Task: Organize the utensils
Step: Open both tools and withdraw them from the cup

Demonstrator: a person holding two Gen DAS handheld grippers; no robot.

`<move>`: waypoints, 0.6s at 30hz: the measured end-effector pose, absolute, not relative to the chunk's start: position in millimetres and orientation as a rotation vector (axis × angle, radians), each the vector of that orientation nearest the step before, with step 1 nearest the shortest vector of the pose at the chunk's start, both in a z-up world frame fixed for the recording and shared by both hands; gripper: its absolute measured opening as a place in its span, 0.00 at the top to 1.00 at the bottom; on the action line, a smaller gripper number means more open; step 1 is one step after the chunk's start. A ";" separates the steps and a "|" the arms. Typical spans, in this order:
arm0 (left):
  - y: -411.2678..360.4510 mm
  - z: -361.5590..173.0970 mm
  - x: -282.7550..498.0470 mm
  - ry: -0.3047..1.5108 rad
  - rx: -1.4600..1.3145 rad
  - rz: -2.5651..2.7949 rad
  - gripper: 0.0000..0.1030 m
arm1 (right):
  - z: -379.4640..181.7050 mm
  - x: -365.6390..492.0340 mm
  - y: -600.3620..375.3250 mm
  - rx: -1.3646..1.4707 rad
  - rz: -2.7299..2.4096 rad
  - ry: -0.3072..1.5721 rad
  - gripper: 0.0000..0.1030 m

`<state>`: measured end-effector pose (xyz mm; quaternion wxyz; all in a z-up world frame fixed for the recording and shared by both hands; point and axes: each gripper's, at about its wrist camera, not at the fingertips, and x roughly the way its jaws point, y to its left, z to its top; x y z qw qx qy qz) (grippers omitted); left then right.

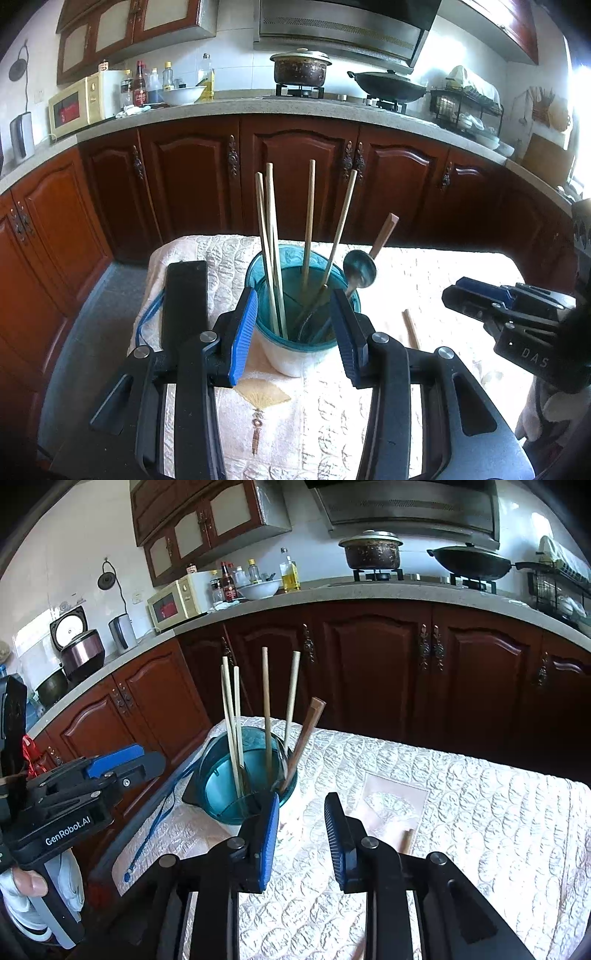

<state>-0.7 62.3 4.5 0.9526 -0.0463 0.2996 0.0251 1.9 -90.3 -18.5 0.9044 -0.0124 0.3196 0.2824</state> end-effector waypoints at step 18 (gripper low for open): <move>33.7 -14.2 -1.1 0.658 -0.066 0.014 0.61 | -34.7 -10.1 -135.1 -0.009 0.506 0.715 0.71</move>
